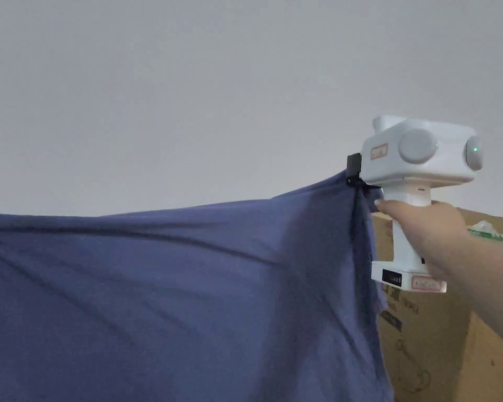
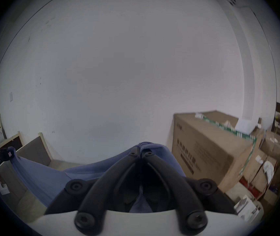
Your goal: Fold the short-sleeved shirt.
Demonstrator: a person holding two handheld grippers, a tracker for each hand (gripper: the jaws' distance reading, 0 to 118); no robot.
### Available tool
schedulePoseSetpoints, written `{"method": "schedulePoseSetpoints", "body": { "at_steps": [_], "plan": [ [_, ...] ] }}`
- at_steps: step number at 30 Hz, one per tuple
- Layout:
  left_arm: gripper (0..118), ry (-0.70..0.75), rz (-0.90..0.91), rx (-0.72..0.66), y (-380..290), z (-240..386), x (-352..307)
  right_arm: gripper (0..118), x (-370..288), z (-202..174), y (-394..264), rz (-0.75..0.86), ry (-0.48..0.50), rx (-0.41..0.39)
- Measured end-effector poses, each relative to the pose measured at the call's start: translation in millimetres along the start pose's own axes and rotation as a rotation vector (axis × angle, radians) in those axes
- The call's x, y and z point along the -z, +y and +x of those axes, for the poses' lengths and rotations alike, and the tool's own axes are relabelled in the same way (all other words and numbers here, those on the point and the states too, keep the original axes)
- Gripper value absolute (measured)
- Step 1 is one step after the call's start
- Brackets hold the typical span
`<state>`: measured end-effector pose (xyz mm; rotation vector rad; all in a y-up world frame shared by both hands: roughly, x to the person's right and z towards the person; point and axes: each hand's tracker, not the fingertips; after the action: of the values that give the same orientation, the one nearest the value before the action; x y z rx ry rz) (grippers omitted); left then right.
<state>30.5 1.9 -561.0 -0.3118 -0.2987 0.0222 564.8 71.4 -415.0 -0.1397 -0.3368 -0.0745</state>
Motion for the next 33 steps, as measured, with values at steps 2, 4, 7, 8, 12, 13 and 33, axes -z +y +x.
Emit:
{"method": "schedulePoseSetpoints", "body": {
  "at_steps": [2,4,7,8,12,13,33],
  "plan": [
    [1,0.016,0.017,0.025,11.0,3.6,15.5,0,9.4,-8.9,17.0,0.030,-0.006,0.004],
    [1,0.039,0.045,0.050,17.8,7.3,27.1,0,17.7,-11.7,25.2,0.075,-0.017,0.008],
    [1,0.051,0.086,0.065,18.8,15.4,43.2,0,31.5,-15.9,25.0,0.095,-0.038,0.001],
    [1,0.053,0.083,0.069,16.7,17.7,50.1,0,36.3,-16.0,19.9,0.093,-0.036,0.002],
    [1,0.057,0.006,0.091,-16.7,27.5,82.5,0,61.8,-10.9,-37.6,0.020,-0.044,0.017],
    [1,0.054,-0.019,0.094,-31.9,29.7,90.1,0,66.7,-9.0,-61.3,-0.004,-0.046,0.027],
    [1,-0.109,-0.646,-0.061,-458.1,-24.6,-123.8,0,-221.3,91.6,-541.6,-0.964,0.148,0.163]
  ]
}}
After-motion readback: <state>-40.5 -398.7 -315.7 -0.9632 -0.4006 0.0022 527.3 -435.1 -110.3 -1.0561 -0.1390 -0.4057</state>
